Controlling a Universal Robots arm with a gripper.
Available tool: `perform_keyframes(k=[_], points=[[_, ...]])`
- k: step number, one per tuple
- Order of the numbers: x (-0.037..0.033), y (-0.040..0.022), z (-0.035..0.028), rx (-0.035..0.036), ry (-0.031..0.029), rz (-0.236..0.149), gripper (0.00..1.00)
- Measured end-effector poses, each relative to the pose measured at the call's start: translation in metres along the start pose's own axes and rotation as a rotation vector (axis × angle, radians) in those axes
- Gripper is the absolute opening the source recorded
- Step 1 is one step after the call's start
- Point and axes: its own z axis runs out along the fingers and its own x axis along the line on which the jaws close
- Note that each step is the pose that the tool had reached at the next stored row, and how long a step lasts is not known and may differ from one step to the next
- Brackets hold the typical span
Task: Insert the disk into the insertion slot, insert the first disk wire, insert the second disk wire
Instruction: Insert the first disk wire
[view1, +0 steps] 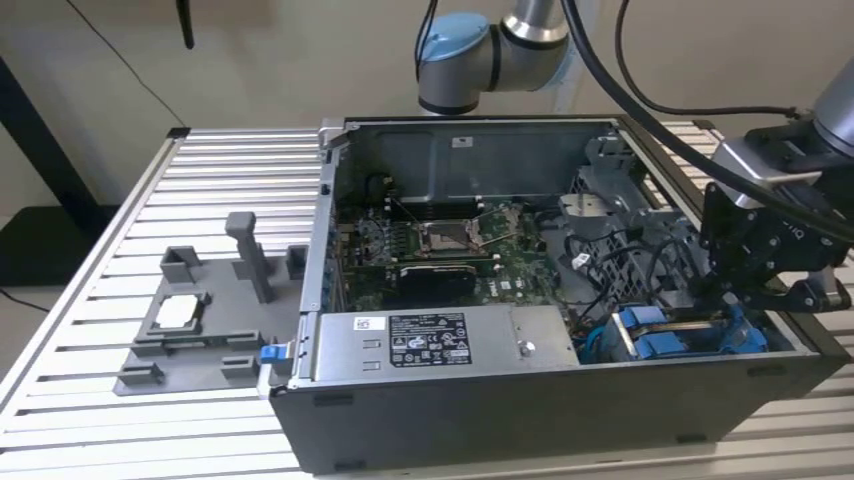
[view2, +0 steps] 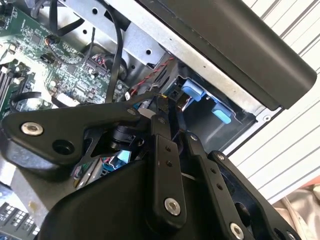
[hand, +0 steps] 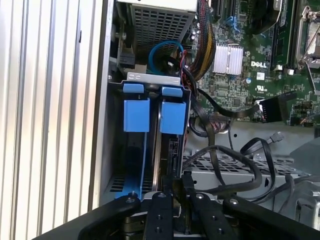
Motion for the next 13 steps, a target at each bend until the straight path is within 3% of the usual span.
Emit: perform_keyframes(k=[5,10,13], points=[[0.0,0.0,0.0006,0.0,0.0002,0.0,0.19],[0.0005,0.0,0.0055,-0.0001,0.0013,0.0,0.19],[0.0006,0.0,0.0053,0.0001,-0.0019,0.0,0.2]])
